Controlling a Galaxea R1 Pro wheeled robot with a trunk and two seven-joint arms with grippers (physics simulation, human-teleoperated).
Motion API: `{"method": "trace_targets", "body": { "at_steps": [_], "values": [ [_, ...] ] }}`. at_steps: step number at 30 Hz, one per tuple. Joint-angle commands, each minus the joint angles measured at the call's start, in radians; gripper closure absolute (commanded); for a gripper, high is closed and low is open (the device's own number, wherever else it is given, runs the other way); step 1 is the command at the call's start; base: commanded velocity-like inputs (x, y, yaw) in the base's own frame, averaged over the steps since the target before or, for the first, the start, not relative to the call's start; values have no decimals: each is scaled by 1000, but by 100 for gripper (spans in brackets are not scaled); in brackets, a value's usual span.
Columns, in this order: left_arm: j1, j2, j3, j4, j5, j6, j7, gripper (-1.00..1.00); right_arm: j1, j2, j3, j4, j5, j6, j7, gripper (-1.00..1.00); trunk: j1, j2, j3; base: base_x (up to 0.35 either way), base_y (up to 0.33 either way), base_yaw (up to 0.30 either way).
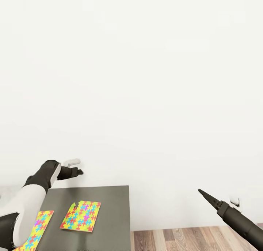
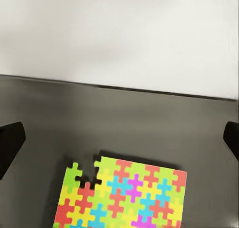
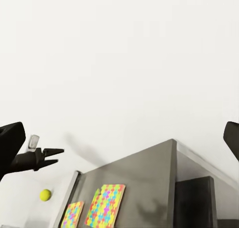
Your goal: Put all the toys in the child's room - the three board games (two on the bed and one on the table), the two jigsaw puzzles on the table, and the tennis ball on the table - inside the toy box on the table in the child's room.
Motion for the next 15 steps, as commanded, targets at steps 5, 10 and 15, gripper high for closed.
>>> {"method": "trace_targets", "body": {
  "at_steps": [5,10,15],
  "values": [
    [0,2,-55,-1,-14,-43,-88,-100,-1,-1,-1,1,-1,5,3,-100,0,-1,-9,0,0,0],
    [0,5,-94,5,-13,-58,-106,-100,-1,0,-1,1,-1,5,3,-100,0,-1,-17,0,0,0],
    [0,6,-111,20,-14,-69,-113,-100,-1,0,-1,1,-1,5,3,-100,0,-1,-25,0,0,0]
  ]
}}
